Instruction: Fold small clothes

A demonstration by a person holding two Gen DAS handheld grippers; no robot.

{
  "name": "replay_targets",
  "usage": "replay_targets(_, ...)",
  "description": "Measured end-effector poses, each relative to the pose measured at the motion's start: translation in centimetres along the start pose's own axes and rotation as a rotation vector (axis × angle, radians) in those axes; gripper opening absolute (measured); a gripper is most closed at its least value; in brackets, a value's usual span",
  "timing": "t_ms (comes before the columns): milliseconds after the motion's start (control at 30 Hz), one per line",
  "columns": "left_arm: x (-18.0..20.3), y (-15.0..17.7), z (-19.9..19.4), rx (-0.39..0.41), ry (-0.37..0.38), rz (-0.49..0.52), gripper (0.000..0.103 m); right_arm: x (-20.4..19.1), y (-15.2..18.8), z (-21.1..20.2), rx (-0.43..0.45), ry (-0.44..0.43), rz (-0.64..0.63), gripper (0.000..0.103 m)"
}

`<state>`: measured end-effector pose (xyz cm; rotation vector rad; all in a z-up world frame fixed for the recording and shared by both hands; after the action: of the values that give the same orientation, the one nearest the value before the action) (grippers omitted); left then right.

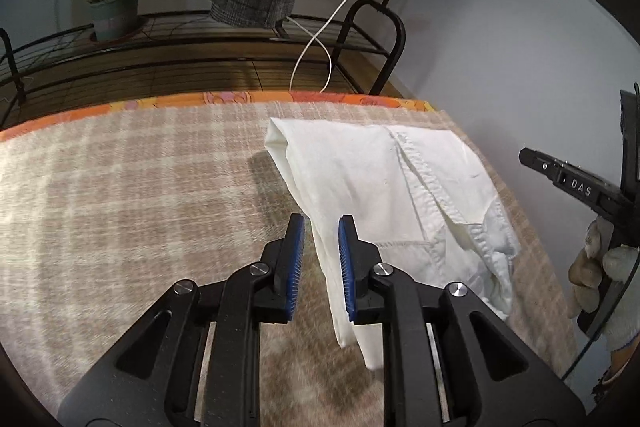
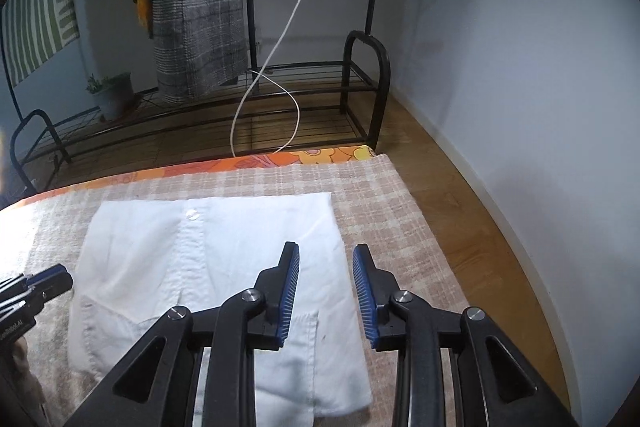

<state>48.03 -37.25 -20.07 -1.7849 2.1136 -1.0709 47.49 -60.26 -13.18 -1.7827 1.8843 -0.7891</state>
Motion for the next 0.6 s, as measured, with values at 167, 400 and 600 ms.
replay_targets(167,0.8,-0.2,-3.8,0.04,0.002,0.023,0.015,-1.3,0.2,-3.6,0.03,-0.034,0.002,0.029)
replay_targets(400,2.6,0.2,-10.4,0.096,0.005,0.061,0.015,-2.9,0.8,-9.9,0.075,-0.06,-0.015,0.029)
replay_targets(600,4.3,1.4,-17.6,0.165,0.0,0.11,0.015,-4.4,1.4,-16.6,0.128,-0.086,-0.024,0.029)
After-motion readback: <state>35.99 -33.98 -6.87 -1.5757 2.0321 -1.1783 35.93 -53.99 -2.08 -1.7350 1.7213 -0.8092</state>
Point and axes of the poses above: each gripper's, at about its wrist camera, not at the fingertips, and z roughly the way its jaws point, x to its right, y to its underside, the point moved 8 cm from there along z, roughly the way its jaws point
